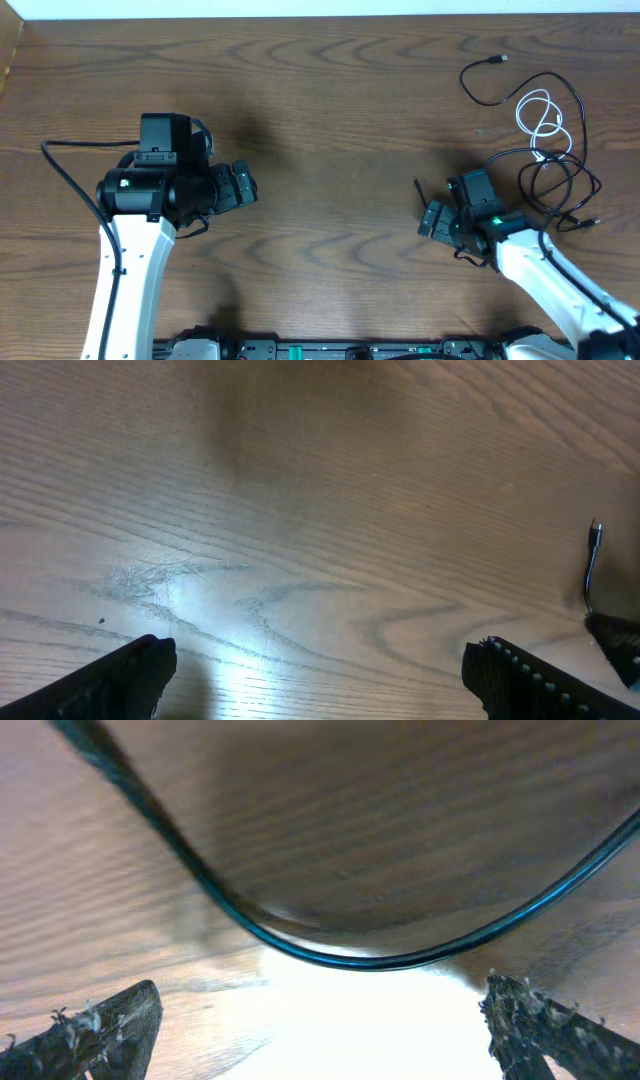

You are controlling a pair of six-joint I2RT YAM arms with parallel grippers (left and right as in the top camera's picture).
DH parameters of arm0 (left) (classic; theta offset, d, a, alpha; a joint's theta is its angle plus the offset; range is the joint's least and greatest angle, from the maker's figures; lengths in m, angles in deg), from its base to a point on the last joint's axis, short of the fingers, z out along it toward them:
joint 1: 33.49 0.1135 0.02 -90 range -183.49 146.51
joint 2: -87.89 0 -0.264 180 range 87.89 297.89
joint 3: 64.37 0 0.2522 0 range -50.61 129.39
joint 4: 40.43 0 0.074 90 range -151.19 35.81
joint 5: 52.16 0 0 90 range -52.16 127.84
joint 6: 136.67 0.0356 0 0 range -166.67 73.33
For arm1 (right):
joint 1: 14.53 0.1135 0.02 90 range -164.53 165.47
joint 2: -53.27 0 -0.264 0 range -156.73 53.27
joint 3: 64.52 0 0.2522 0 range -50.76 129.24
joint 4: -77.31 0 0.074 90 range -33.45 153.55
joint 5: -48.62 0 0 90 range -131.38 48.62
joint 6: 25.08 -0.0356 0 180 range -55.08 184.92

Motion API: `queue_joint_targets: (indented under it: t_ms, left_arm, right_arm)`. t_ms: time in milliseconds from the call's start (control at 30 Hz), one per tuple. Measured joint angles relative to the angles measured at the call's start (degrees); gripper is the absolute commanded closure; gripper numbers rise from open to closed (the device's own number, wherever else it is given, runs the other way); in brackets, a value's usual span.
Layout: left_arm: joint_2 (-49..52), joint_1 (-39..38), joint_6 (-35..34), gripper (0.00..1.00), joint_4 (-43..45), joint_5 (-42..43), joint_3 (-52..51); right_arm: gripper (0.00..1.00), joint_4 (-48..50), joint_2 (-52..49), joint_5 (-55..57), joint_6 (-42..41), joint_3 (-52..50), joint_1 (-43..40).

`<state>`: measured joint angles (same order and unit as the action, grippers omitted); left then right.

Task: Untangle cables

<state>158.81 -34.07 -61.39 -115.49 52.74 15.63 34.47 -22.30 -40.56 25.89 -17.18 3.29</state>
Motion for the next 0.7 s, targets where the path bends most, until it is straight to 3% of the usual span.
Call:
queue_joint_targets:
  t_ms: [333, 700]
  left_arm:
    - [0.0, 0.0, 0.0, 0.02, 0.0, 0.0, 0.0]
    - [0.0, 0.0, 0.0, 0.02, 0.0, 0.0, 0.0]
  right_arm:
    - [0.01, 0.0, 15.3, -0.4, 0.0, 0.0, 0.0]
    - [0.01, -0.3, 42.0, -0.4, 0.0, -5.7, 0.0]
